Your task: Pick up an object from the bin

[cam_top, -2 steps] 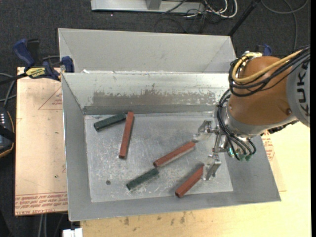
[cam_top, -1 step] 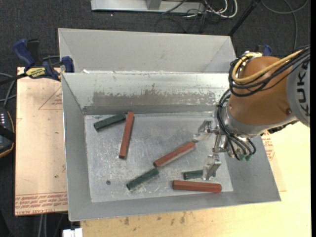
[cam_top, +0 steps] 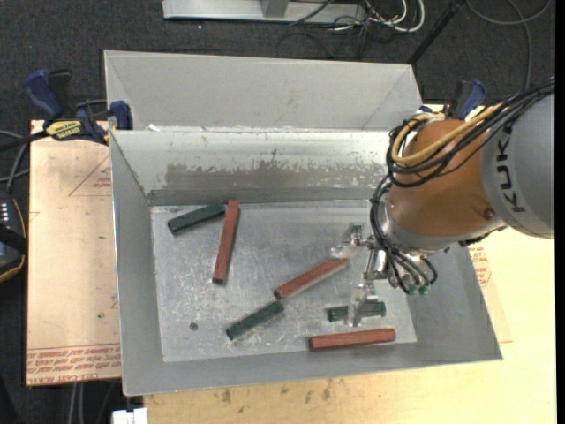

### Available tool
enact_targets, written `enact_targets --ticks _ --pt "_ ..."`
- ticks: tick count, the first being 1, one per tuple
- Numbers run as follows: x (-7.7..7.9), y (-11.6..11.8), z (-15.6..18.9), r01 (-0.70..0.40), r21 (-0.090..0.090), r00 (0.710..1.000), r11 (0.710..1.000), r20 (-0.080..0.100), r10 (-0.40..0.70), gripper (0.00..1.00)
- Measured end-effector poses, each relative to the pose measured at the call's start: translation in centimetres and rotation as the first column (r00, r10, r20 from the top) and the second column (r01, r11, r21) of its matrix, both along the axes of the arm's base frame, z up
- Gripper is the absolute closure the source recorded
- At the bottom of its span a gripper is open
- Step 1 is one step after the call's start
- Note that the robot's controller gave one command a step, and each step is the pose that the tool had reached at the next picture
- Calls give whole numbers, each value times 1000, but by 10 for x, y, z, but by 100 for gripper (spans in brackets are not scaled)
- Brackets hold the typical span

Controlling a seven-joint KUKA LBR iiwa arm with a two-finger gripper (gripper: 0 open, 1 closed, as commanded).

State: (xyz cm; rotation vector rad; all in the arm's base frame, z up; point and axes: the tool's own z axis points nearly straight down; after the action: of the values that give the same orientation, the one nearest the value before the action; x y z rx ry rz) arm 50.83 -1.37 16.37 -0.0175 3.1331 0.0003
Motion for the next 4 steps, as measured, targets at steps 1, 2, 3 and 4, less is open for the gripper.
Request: enact_targets --ticks 1,2,3,4 --pt "24 33 -80 16 1 999 1000 43 -16 100" --pt "24 33 -80 15 1 999 1000 43 -15 100" --pt "25 51 20 52 1 999 999 -7 -52 100" --pt "25 51 20 52 1 999 999 -7 -52 0"
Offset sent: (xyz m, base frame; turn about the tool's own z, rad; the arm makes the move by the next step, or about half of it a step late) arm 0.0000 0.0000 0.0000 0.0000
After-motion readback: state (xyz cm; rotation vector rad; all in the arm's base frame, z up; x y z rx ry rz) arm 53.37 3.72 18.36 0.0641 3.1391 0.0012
